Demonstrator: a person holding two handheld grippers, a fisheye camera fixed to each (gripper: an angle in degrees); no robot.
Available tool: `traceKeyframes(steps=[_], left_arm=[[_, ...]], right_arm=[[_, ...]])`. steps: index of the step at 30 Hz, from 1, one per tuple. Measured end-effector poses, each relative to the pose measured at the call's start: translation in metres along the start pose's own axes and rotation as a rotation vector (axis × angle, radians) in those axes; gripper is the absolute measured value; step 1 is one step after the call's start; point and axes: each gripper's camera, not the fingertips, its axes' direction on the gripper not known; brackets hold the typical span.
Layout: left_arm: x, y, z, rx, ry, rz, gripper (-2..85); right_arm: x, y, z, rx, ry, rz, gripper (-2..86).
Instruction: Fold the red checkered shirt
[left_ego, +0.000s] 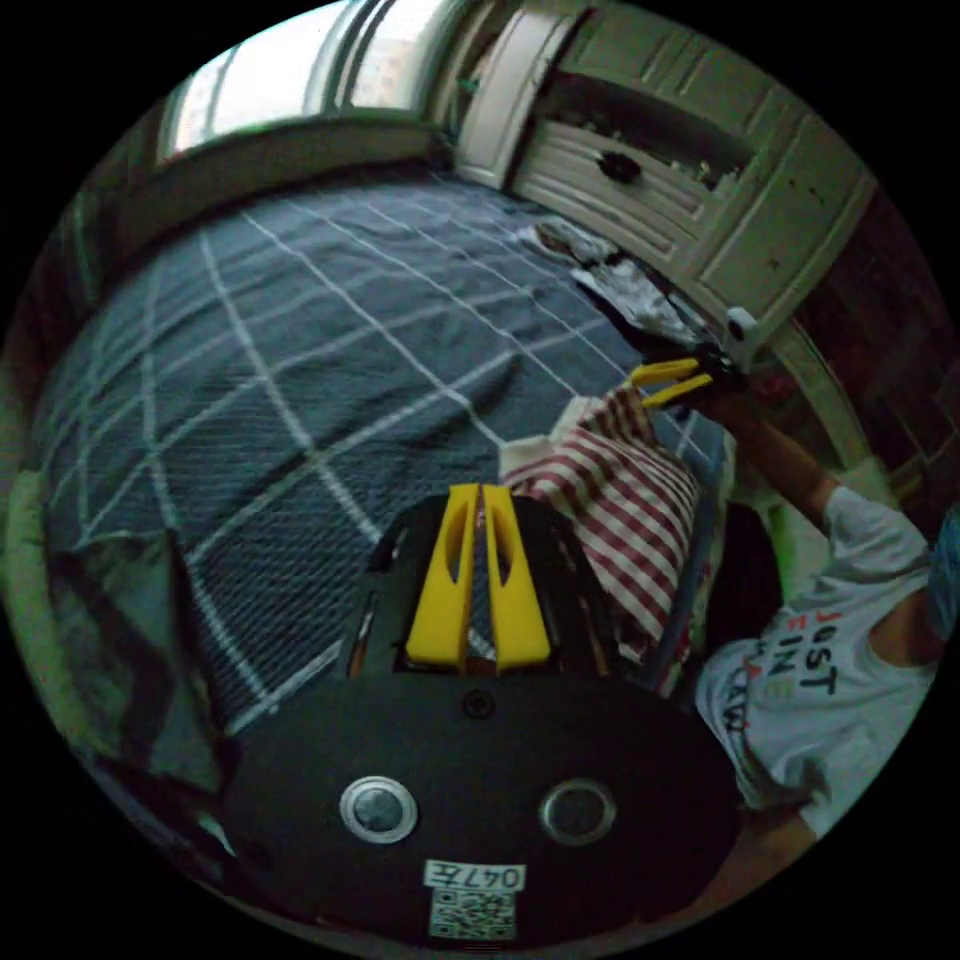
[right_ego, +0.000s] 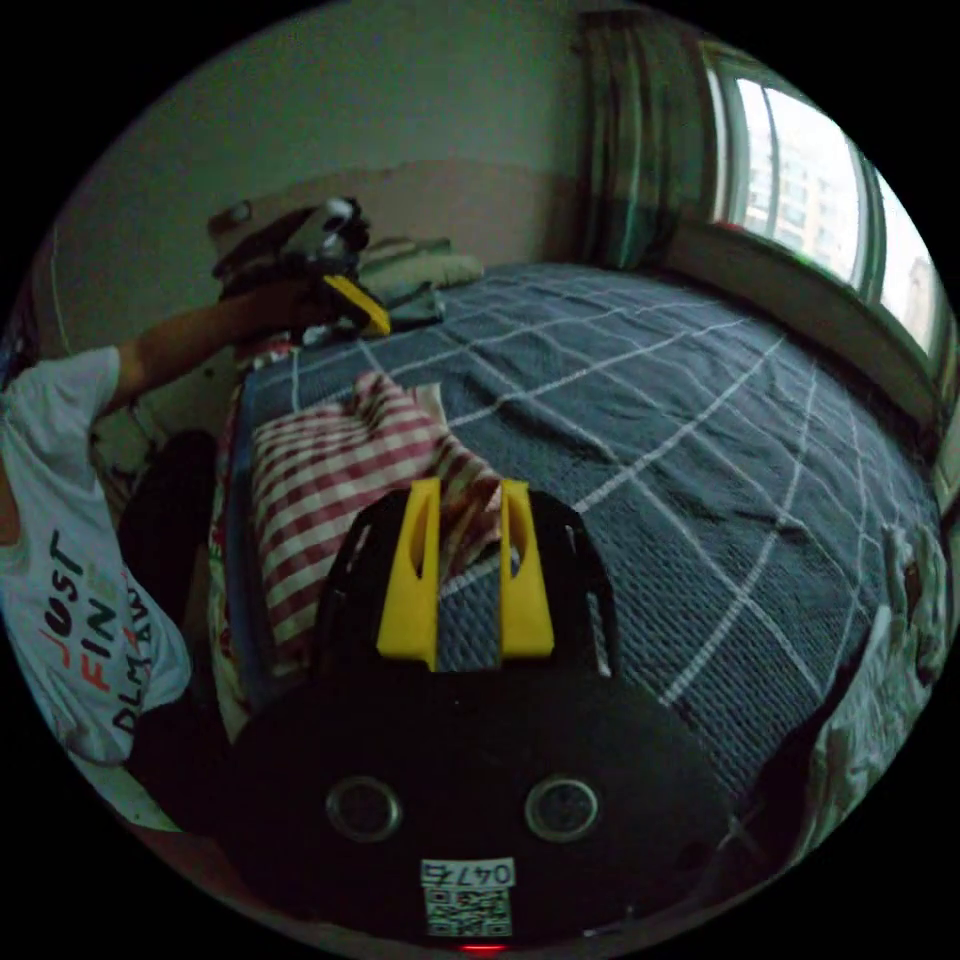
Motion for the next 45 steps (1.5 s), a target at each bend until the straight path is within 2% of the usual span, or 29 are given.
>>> traceKeyframes(steps=[2, 5, 7, 10, 12, 15, 18, 19, 21, 23, 25, 27, 29, 30, 31, 33, 35, 38, 40, 43, 45], left_arm=[[0.014, 0.008, -0.025, 0.089, -0.1, 0.0, -0.7], [0.072, 0.015, -0.041, 0.165, -0.152, 0.158, 0.0], [0.134, 0.013, -0.018, 0.117, -0.317, 0.334, 1.4], [0.181, 0.011, 0.037, 0.083, -0.557, 0.425, 0.4], [0.182, 0.008, 0.07, 0.025, -0.618, 0.398, -0.1], [0.15, 0.006, 0.106, -0.126, -0.75, 0.235, -0.6], [0.12, 0.021, 0.103, -0.205, -0.828, 0.069, -0.8], [0.12, 0.029, 0.09, -0.164, -0.845, 0.04, -0.8], [0.135, 0.042, 0.063, -0.057, -0.791, 0.034, -0.8], [0.167, 0.055, 0.037, 0.073, -0.627, 0.131, -0.9], [0.226, 0.071, 0.025, 0.166, -0.46, 0.342, -0.8], [0.264, 0.081, 0.04, 0.146, -0.526, 0.438, -0.8], [0.279, 0.089, 0.068, 0.074, -0.682, 0.428, -0.8], [0.277, 0.095, 0.088, -0.025, -0.74, 0.392, -0.8], [0.27, 0.103, 0.101, -0.108, -0.734, 0.341, -0.8], [0.26, 0.117, 0.105, -0.155, -0.708, 0.262, -0.8], [0.258, 0.126, 0.094, -0.147, -0.712, 0.214, -0.8], [0.266, 0.125, 0.057, -0.002, -0.717, 0.187, -0.8], [0.277, 0.107, 0.037, 0.119, -0.615, 0.237, -0.9], [0.287, 0.072, 0.057, 0.115, -0.544, 0.344, -0.9], [0.283, 0.058, 0.084, 0.065, -0.55, 0.337, -0.8]], right_arm=[[0.002, 0.002, -0.028, 0.077, 0.09, 0.017, 3.2], [-0.021, 0.001, -0.059, 0.162, 0.236, -0.072, 2.0], [-0.04, -0.003, -0.056, 0.128, 0.261, -0.168, 1.8], [-0.061, -0.009, -0.025, 0.022, 0.269, -0.296, 1.5], [-0.058, -0.01, 0.003, -0.044, 0.307, -0.308, 1.1], [-0.032, -0.001, 0.033, -0.183, 0.307, -0.233, 0.8], [-0.015, 0.009, 0.027, -0.161, 0.233, -0.121, 0.9], [-0.015, 0.009, 0.02, -0.14, 0.227, -0.108, 0.9], [-0.024, 0.013, -0.018, 0.004, 0.215, -0.09, 1.2], [-0.044, 0.017, -0.043, 0.083, 0.212, -0.135, 1.4], [-0.07, 0.021, -0.055, 0.098, 0.21, -0.216, 1.8], [-0.103, 0.03, -0.053, 0.071, 0.243, -0.325, 2.4], [-0.116, 0.038, -0.039, 0.016, 0.262, -0.362, 2.8], [-0.118, 0.045, -0.028, -0.039, 0.233, -0.353, 2.9], [-0.117, 0.048, -0.021, -0.074, 0.213, -0.344, 2.9], [-0.111, 0.063, -0.009, -0.129, 0.15, -0.302, 2.9], [-0.112, 0.063, -0.019, -0.11, 0.158, -0.306, 2.6], [-0.112, 0.05, -0.056, 0.064, 0.207, -0.314, 2.0], [-0.104, 0.036, -0.067, 0.129, 0.239, -0.308, 2.2], [-0.088, 0.008, -0.053, 0.099, 0.218, -0.317, 3.3], [-0.083, -0.004, -0.028, 0.06, 0.118, -0.341, 3.9]])
